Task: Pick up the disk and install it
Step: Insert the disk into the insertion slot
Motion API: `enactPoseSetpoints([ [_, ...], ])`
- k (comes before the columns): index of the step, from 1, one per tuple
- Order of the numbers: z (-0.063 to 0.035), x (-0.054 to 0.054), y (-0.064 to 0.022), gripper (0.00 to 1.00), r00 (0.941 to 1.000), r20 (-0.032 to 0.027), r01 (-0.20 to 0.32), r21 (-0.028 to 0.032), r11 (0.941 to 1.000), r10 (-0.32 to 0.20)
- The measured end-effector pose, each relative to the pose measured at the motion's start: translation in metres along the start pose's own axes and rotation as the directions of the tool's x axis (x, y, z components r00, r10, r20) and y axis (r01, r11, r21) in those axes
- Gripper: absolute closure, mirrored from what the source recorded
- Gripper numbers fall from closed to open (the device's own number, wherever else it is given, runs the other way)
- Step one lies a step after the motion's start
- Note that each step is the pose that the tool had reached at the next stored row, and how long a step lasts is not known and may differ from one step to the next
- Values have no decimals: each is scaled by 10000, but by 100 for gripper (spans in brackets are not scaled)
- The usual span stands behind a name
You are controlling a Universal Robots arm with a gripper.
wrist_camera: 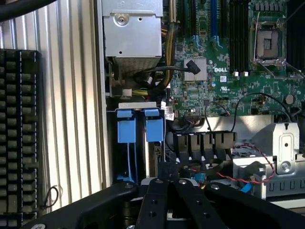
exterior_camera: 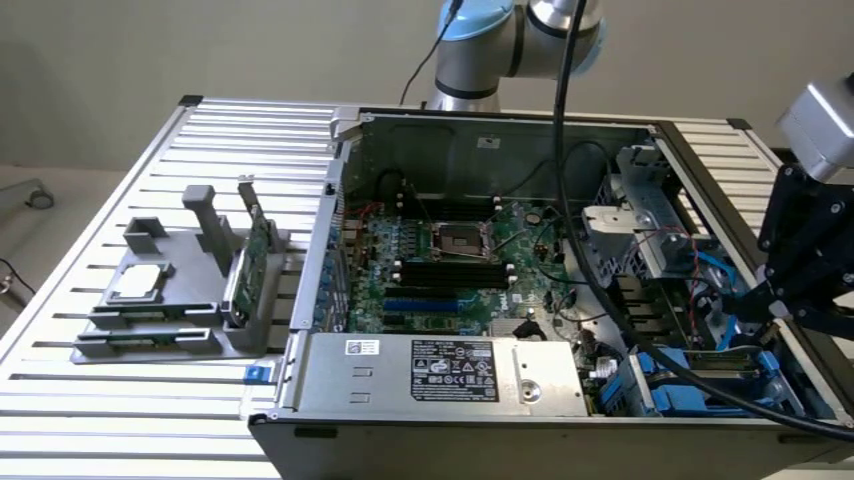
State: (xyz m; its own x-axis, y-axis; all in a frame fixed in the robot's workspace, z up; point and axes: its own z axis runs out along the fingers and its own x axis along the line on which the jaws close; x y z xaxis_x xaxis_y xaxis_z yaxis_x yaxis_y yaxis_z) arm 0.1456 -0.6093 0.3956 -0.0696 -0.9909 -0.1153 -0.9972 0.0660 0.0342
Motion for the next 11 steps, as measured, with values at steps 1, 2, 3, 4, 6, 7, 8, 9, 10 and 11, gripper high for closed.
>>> enactPoseSetpoints([
  [1,1,0,0,89,9998,6,-184,21,9998,184],
  [2,3,0,0,89,9993,13,-362,42,9993,362],
  [3,4,0,0,89,9985,20,-541,62,9985,541],
  [4,6,1,0,89,9974,28,-714,82,9974,714],
  [6,9,1,0,88,9941,45,-1086,123,9940,1085],
  [7,11,1,0,88,9920,53,-1263,144,9919,1262],
  [8,13,1,0,83,9896,63,-1441,163,9894,1440],
  [9,15,2,-1,76,9868,73,-1616,183,9867,1615],
  [10,16,2,-1,76,9838,82,-1793,202,9836,1791],
  [11,18,2,-1,69,9804,92,-1968,221,9802,1966],
])
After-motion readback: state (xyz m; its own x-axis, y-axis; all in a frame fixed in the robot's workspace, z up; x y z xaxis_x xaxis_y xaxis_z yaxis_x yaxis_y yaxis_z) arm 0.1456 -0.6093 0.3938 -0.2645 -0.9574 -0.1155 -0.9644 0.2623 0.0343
